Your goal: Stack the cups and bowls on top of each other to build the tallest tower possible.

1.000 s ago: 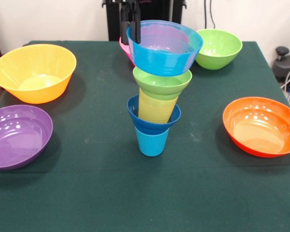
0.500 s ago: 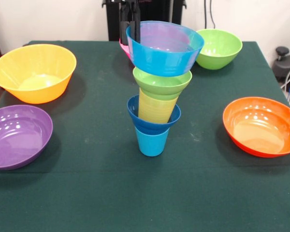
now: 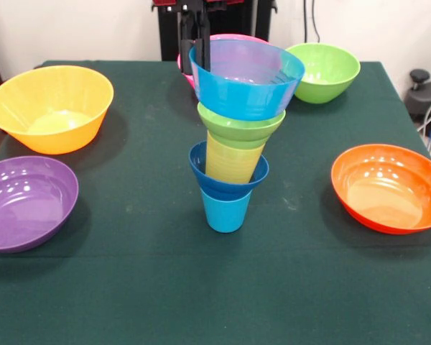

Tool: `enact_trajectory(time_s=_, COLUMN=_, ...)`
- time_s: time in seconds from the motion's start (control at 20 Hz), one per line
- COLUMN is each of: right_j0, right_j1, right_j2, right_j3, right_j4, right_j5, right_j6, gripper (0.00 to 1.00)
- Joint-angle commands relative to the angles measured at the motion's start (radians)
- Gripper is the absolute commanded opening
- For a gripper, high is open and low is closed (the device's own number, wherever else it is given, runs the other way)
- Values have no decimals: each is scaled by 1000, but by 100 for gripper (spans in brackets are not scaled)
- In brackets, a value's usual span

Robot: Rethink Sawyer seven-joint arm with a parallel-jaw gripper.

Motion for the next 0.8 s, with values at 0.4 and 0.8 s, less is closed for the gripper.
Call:
enact_trajectory(time_s=0.4, right_j0=24, right_j1=64, right_j2=21, right_j3=77, right_j4=-52, right_j5=-59, right_j6=42, gripper=0)
enact_trajectory(time_s=0.8, right_j0=12, right_j1=57, right_j2=27, right_j3=97, right_j4=-56, right_j5=-65, right_j6=38, gripper=0)
